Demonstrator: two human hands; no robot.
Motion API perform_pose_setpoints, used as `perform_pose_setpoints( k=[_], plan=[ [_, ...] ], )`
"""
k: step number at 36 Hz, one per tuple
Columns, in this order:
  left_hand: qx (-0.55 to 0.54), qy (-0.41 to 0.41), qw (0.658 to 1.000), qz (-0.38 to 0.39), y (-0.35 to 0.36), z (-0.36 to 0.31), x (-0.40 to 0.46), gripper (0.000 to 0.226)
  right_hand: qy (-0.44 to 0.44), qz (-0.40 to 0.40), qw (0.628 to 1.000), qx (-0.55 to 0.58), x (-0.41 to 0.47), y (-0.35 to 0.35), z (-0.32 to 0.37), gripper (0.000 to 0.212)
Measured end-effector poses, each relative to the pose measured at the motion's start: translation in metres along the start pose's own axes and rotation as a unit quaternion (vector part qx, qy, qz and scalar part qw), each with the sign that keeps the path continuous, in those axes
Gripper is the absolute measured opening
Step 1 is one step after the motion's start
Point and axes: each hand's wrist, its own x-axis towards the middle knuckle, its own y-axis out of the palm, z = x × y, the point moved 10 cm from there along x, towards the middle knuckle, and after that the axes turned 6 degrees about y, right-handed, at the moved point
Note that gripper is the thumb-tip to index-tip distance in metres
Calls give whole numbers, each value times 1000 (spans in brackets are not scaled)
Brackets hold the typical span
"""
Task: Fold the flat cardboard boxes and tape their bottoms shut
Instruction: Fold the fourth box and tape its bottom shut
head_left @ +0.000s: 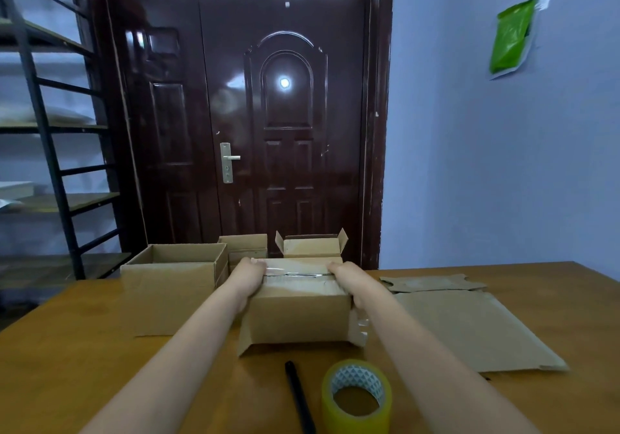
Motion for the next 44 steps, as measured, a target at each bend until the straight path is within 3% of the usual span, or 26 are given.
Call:
perform_pose_setpoints(
  k=[7, 11, 18, 24, 25, 28, 32, 34, 36, 37, 40, 44],
  plan=[
    [-212, -26, 977, 11, 6, -2, -8, 41, -65, -5, 997, 50, -5, -21, 13, 32],
    [-280, -43, 959, 8, 9, -7, -14, 47, -100, 11, 993, 55, -12, -24, 20, 32],
    [-263, -45, 959, 93, 20, -24, -19, 77, -149, 36, 986, 72, -22, -31, 29, 32],
    [-202, -23, 975, 83, 8, -39, -21, 84, -180, 34, 979, 87, -27, -41, 31, 28],
    [-199, -16, 977, 76, 6, -41, -19, 81, -186, 32, 977, 97, -27, -43, 32, 27],
    [-217, 28, 974, 61, 5, -55, -23, 38, -199, 16, 967, 159, -27, -49, 35, 24],
    [-254, 77, 962, 65, 8, -72, -30, 18, -192, 13, 941, 278, -31, -55, 46, 28],
    [-284, 91, 952, 62, 5, -75, -28, 17, -191, -2, 931, 311, -33, -62, 52, 20],
    [-282, 128, 948, 75, 3, -83, -28, 41, -189, -23, 928, 321, -34, -71, 57, 20],
    [-269, 148, 948, 82, 2, -87, -27, 57, -190, -30, 928, 320, -34, -74, 59, 29],
    [-215, 206, 951, 86, -1, -100, -29, 73, -201, -53, 937, 280, -37, -78, 68, 54],
    [-171, 242, 952, 81, -1, -102, -28, 86, -234, -25, 948, 216, -48, -67, 81, 40]
  ],
)
